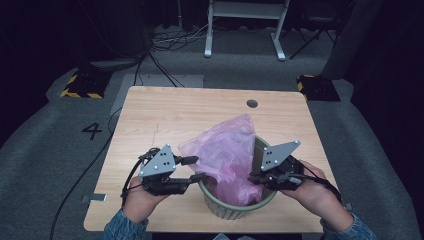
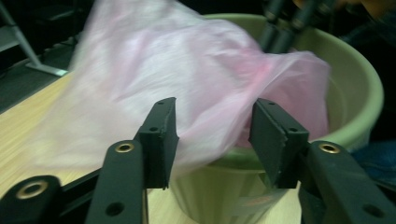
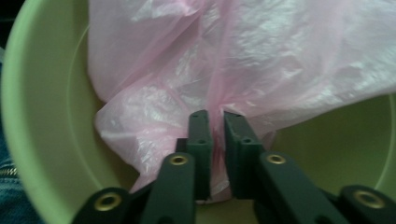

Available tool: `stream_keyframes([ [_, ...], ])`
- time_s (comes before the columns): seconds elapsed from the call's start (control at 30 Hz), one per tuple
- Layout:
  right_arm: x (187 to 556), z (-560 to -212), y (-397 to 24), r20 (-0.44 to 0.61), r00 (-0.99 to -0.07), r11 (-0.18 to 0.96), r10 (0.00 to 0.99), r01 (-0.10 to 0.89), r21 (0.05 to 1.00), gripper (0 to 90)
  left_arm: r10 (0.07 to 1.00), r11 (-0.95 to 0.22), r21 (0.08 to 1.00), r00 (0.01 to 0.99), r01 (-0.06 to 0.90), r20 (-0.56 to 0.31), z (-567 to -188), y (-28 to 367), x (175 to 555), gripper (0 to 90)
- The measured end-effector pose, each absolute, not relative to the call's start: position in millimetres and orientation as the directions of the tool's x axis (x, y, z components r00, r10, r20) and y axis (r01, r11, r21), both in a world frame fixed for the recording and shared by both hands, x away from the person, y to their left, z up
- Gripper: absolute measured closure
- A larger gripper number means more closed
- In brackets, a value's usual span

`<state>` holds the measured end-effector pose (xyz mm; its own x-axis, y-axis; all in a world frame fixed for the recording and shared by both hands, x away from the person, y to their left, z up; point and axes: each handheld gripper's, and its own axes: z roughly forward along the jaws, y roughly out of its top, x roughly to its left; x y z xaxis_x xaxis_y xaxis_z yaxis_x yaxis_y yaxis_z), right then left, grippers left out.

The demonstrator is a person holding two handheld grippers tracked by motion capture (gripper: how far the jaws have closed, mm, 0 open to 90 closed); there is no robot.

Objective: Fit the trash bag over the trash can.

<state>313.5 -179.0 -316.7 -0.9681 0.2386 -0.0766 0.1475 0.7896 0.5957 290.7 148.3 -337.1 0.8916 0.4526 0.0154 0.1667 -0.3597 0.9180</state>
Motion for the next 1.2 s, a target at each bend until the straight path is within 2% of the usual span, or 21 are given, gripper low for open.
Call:
stream_keyframes([
  [0.2, 311.3, -314.4, -187.4, -0.049, -0.961, 0.739, 0.273, 0.177, 0.651, 59.3, 0.494, -0.323, 0.926, 0.869, 0.194, -0.010, -334.3, 155.5, 299.0, 45.8],
  [0.33, 314.7, -305.7, -200.0, -0.063, -0.951, 0.704, 0.303, 0.178, 0.688, 51.7, 0.500, -0.325, 0.923, 0.866, 0.204, -0.015, -334.1, 156.2, 303.0, 45.4],
  [0.47, 320.7, -297.4, -207.2, -0.055, -0.943, 0.675, 0.328, 0.193, 0.712, 48.7, 0.463, -0.377, 0.904, 0.886, 0.199, -0.002, -335.4, 144.5, 306.6, 54.0],
  [0.53, 323.9, -292.9, -209.9, -0.051, -0.939, 0.652, 0.341, 0.197, 0.732, 47.8, 0.432, -0.388, 0.905, 0.902, 0.173, 0.013, -333.3, 138.5, 305.0, 64.4],
  [0.57, 325.1, -291.3, -210.8, -0.049, -0.938, 0.643, 0.344, 0.197, 0.740, 47.5, 0.420, -0.388, 0.907, 0.907, 0.163, 0.017, -332.1, 135.7, 303.8, 66.5],
  [0.83, 348.2, -270.6, -209.7, -0.096, -0.889, 0.550, 0.448, 0.190, 0.813, 44.4, 0.380, -0.428, 0.895, 0.924, 0.130, 0.048, -330.9, 117.0, 299.5, 66.8],
  [1.2, 397.3, -279.3, -193.4, -0.068, -0.845, 0.514, 0.530, 0.256, 0.819, 42.4, 0.355, -0.435, 0.893, 0.933, 0.116, 0.051, -335.4, 113.8, 294.4, 66.8],
])
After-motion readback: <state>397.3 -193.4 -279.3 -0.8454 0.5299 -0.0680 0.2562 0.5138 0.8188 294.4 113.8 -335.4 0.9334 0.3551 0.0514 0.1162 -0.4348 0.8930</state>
